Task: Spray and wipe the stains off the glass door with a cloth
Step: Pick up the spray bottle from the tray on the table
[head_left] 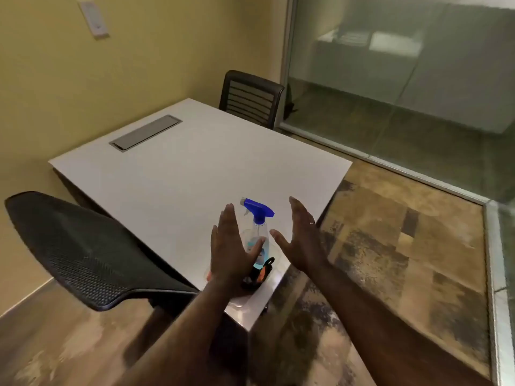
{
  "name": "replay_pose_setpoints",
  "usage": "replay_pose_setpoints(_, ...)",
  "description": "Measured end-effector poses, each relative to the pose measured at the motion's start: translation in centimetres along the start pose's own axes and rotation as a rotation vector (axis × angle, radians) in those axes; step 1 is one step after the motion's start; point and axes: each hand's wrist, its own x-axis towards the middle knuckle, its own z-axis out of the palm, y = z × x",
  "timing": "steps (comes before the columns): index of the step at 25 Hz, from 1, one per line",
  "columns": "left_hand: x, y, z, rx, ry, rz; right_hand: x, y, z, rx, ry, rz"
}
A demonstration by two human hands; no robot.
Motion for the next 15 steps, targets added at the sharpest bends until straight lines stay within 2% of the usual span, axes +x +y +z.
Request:
replay_pose_setpoints(2,0.5,0.1,1.4,-0.063,-0.061,-0.139,1.5,0.6,1.3,0.121,-0.078,-0.027)
replay_pose_setpoints(4,0.9,0.2,2.6,-0.102,-0.145,-0.266,2.9,1.2,2.6,0.242,-0.19,0.046)
replay_pose_setpoints(7,2.2,0.1,4.4,-0.138,-0.182,-0.315,4.7,1.7,4.7,0.374,-0.283,0.136)
replay_pose_setpoints(12,3.7,-0.2,6.2,-0.031,-0.268,-0.357,6.2,1.7,6.1,0.43,-0.263,0.132)
replay_pose_setpoints(15,4.1,0.1,6.4,-0.037,-0.232,-0.361,6.3,1.5,6.1,0.381,-0.238,0.13)
